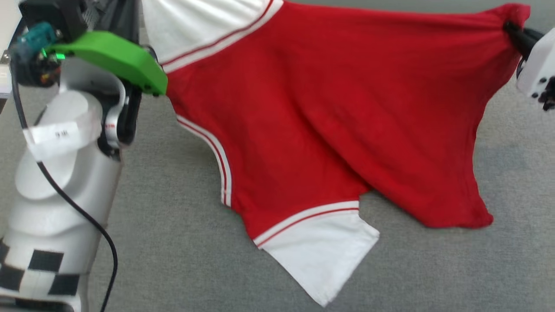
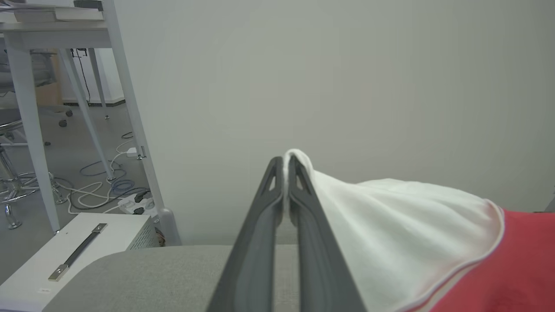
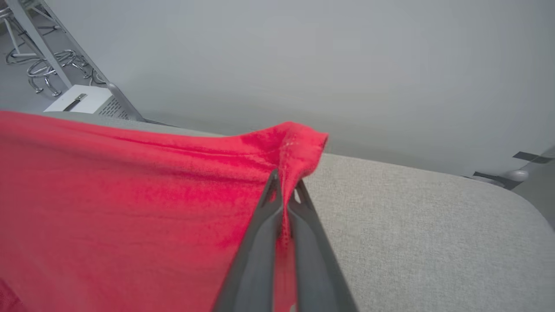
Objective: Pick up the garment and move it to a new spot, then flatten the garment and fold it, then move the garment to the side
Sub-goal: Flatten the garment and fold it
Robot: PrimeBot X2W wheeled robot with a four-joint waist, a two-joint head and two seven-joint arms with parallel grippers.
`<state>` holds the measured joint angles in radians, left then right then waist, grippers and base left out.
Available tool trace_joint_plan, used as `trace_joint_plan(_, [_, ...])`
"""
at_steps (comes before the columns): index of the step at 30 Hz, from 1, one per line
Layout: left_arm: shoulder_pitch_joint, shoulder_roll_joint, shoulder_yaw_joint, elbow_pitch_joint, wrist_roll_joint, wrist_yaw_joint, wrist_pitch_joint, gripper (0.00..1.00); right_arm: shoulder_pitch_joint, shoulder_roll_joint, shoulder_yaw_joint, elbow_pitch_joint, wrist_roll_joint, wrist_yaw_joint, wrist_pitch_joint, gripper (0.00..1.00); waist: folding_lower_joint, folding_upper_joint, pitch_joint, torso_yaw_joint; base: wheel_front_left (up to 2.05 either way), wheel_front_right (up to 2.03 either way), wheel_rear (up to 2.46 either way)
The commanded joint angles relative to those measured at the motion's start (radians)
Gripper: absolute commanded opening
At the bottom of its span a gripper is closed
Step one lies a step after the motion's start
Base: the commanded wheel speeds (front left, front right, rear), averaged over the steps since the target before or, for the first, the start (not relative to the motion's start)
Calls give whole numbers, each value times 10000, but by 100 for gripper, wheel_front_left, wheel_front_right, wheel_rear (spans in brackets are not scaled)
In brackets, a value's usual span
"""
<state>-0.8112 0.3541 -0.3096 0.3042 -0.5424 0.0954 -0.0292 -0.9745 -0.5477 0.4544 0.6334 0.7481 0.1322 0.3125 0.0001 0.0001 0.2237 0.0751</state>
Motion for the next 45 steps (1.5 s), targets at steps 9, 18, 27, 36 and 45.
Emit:
trace_joint_plan(9, [-3890, 222, -178, 2148, 997, -317, -599, 0, -3045, 477, -409, 1076, -918, -15, -1186, 0, -1, -1, 1143, -745, 0, 0, 0])
trace_joint_plan(18, [-6880, 245, -135, 3796, 1540, -225, -1459, 0, -5639, 751, -623, 2059, -1459, -15, -1978, 0, -1, -1, 2371, -968, 0, 0, 0])
trace_joint_plan(27, [-8497, -38, -387, 5197, 1774, -339, -1881, 0, -7239, 1002, -75, 2757, -1412, -15, -2287, 0, -1, -1, 3974, -819, 0, 0, 0])
trace_joint_plan(36, [-7675, -662, -364, 6554, 993, -1297, -1950, 0, -6495, 930, 1419, 2785, -283, -15, -1670, 0, -1, -1, 4464, -618, 0, 0, 0])
trace_joint_plan(45, [-5502, -885, 31, 7201, -3, -1842, -2055, 0, -4172, 145, 2388, 1836, 1154, -15, -2039, 0, -1, -1, 3955, -529, 0, 0, 0])
